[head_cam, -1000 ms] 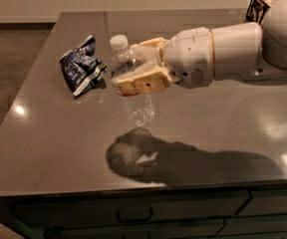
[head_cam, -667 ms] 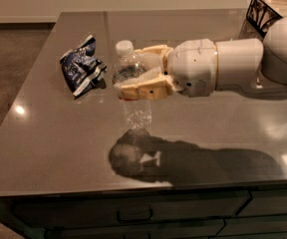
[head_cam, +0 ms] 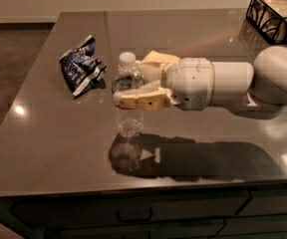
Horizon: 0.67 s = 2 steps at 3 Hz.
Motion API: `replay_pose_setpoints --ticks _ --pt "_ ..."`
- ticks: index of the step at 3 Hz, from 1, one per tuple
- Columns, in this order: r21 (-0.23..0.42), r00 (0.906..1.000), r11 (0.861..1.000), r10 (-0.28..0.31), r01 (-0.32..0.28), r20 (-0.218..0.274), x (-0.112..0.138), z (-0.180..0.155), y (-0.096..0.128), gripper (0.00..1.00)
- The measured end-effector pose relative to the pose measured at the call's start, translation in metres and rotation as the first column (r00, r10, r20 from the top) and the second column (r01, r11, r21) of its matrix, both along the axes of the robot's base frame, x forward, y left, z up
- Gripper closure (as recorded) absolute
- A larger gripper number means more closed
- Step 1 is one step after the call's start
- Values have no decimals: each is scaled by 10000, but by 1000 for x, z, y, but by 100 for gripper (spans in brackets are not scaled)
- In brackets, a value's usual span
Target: Place water bottle upright
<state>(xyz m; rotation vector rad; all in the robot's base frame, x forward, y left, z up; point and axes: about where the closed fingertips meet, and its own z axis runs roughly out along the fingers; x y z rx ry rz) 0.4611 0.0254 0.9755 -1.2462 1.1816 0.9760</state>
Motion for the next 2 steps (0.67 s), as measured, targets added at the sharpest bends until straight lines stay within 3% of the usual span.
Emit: replay_pose_setpoints --ticks 1,2 --pt "394 9994 9989 268 -259 -212 3 -13 6 100" --pt "376 9993 9988 330 -324 -165 8 -19 5 100"
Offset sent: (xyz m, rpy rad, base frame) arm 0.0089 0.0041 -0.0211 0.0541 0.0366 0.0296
